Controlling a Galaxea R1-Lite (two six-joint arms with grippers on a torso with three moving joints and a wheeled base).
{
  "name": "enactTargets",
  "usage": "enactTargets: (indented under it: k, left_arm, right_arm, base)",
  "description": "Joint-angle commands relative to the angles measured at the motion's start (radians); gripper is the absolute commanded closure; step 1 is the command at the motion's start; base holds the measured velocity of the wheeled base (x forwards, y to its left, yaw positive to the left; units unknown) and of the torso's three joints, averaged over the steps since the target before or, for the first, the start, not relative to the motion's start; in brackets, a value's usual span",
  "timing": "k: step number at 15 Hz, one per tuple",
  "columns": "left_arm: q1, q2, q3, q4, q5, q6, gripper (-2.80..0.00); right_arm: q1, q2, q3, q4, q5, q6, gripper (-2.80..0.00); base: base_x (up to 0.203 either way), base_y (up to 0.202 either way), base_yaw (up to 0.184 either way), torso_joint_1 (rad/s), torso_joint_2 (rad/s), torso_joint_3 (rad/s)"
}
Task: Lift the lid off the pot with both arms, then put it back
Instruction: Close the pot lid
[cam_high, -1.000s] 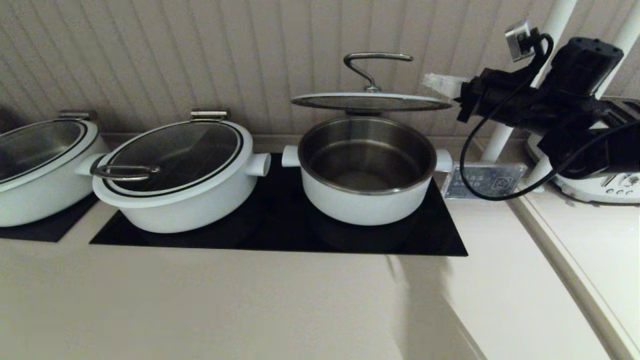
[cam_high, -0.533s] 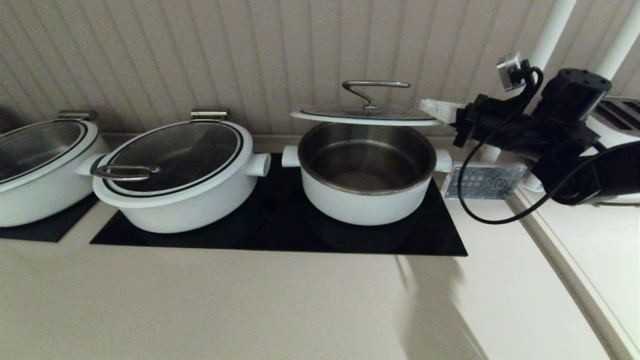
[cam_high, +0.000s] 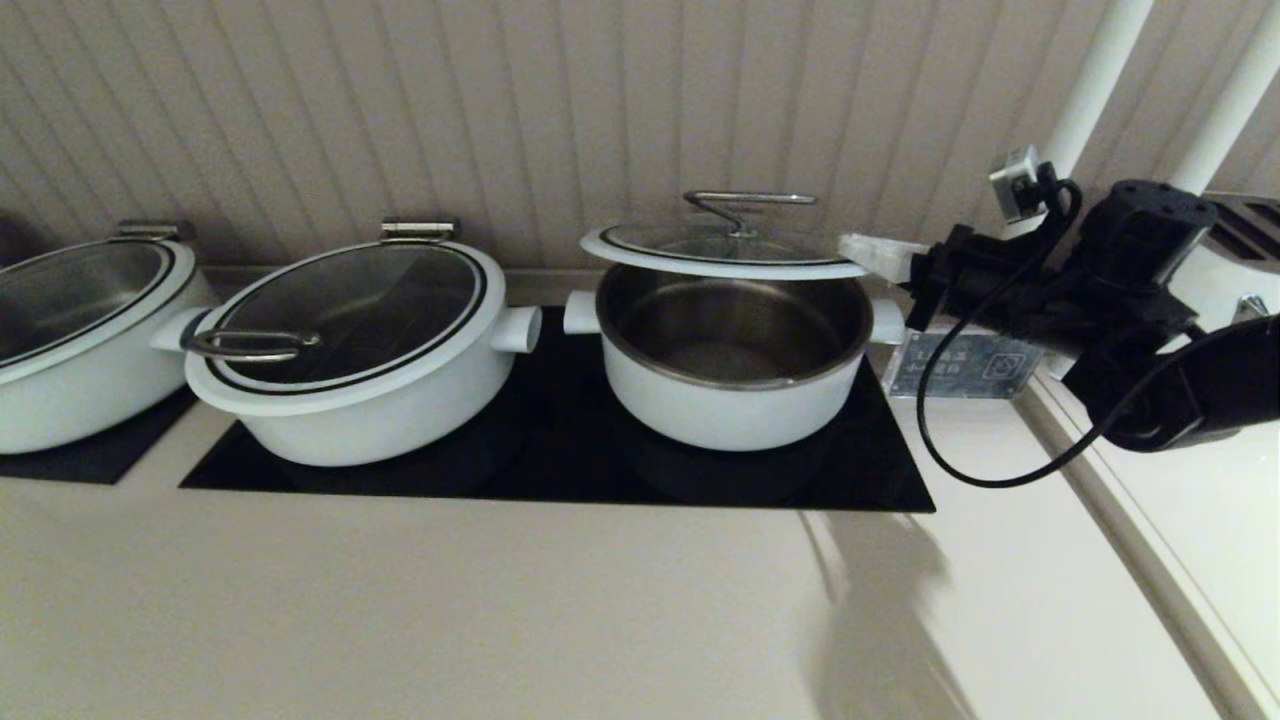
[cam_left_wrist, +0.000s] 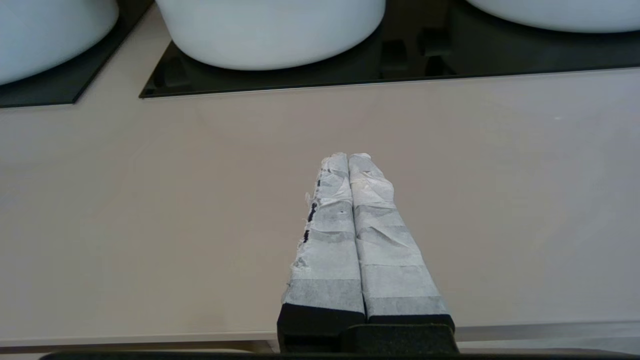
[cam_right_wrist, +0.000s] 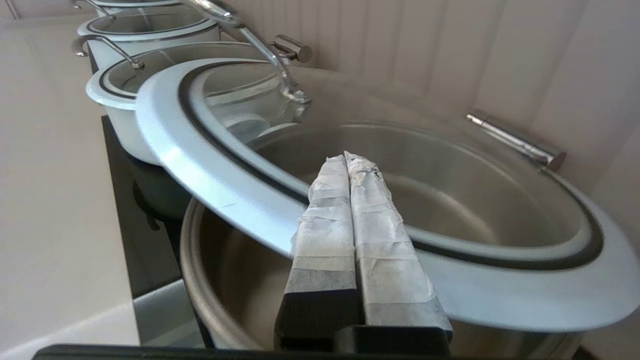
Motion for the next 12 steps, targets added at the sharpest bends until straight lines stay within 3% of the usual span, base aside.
enactTargets:
  k: [1,12]
  left_arm:
    - [0.0,0.001,0.0,0.0,-0.001,0.0,0.0]
    - [0.0,0.001,0.0,0.0,-0.001,0.0,0.0]
  right_arm:
    - [0.003,0.0,0.046,-0.026,0.005,0.0,0.0]
    - [0.006,0.07,0.25,-0.245,0.007,0.0,0.0]
  base:
    - [0.0,0.0,0.0,0.0,0.0,0.0]
    - [0.0,0.0,0.0,0.0,0.0,0.0]
